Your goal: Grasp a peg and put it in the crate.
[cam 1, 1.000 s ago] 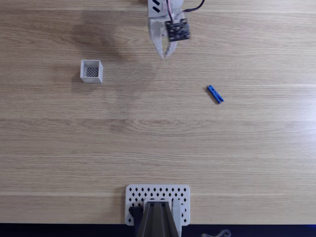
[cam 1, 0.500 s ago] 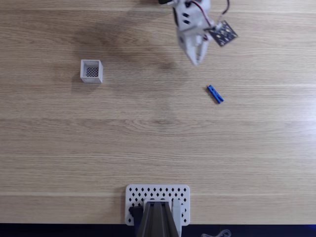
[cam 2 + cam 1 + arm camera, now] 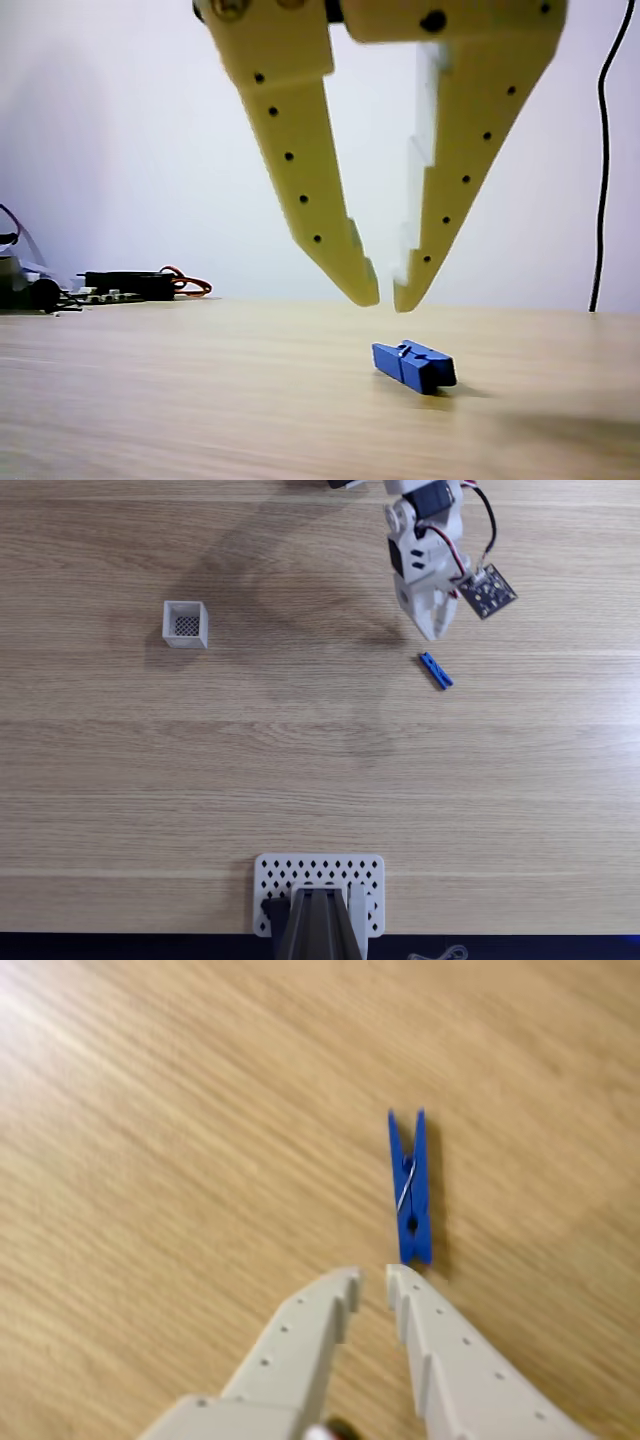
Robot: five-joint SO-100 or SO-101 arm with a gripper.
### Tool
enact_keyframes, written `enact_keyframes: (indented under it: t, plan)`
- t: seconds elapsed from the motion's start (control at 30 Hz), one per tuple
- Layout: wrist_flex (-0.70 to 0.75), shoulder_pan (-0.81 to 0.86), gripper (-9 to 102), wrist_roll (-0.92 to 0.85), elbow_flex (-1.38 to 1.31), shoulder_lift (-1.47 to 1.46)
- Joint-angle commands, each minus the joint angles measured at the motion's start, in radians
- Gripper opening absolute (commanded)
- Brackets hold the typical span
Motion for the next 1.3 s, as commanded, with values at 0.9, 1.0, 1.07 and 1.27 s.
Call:
enact_keyframes:
  t: [0.9, 1.0, 1.07, 1.27]
  plan:
    - [-0.083, 0.104, 19, 0.023, -0.296, -0.259]
    - [-0.081, 0.104, 11, 0.023, -0.275, -0.255]
    - [-0.083, 0.101, 2, 0.023, -0.241, -0.247]
    - [-0.103, 0.1, 0, 0.025, -0.147, -0.213]
